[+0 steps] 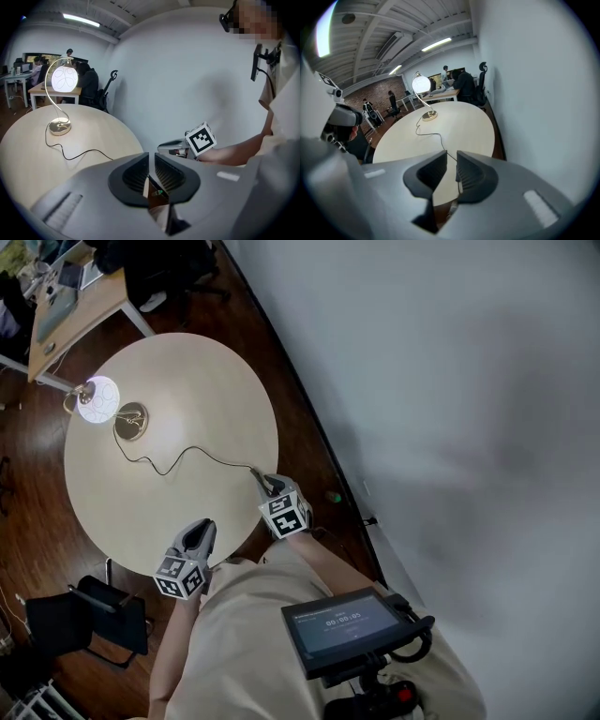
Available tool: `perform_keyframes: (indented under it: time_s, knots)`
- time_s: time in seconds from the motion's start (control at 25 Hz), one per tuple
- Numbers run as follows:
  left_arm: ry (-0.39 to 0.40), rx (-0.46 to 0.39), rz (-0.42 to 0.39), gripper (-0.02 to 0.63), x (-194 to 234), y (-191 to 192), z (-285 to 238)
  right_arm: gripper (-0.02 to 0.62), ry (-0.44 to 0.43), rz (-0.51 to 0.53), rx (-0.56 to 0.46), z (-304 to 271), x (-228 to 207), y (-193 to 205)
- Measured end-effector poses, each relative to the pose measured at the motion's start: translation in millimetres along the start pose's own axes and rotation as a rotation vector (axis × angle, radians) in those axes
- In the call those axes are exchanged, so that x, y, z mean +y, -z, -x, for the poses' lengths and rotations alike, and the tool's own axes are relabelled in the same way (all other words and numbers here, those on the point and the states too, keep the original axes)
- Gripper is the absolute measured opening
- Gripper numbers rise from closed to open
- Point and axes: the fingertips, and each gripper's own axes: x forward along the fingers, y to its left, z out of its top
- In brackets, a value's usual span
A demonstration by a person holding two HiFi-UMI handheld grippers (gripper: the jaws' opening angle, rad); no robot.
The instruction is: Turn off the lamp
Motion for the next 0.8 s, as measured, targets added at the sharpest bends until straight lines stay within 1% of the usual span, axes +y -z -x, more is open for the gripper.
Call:
perform_keyframes:
  time_s: [0.2,0.32,0.44,0.64,0.8]
  knots:
    - [-0.077,-0.035,0.089,0.014,16.8,4.5,2.6,0.067,-0.050,0.055,0.060,-29.3,4.1,12.9]
    - [-0.127,-0.058,0.133,0.014,31.4,10.7,9.4,0.077,-0.085,0.085,0.111,-54.1,9.5,35.2]
    - [-0.178,-0.081,0.178,0.014,36.4,13.5,18.9,0.088,-0.121,0.134,0.172,-68.5,10.2,53.7]
    - [-0.242,-0.096,0.235,0.014,44.2,18.5,27.6,0.104,-0.115,0.163,0.247,-93.7,-6.6,74.8]
    - [-0.272,-0.095,0.253,0.014,55.2,27.7,36.3,0.110,-0.114,0.174,0.276,-122.4,-8.9,85.0]
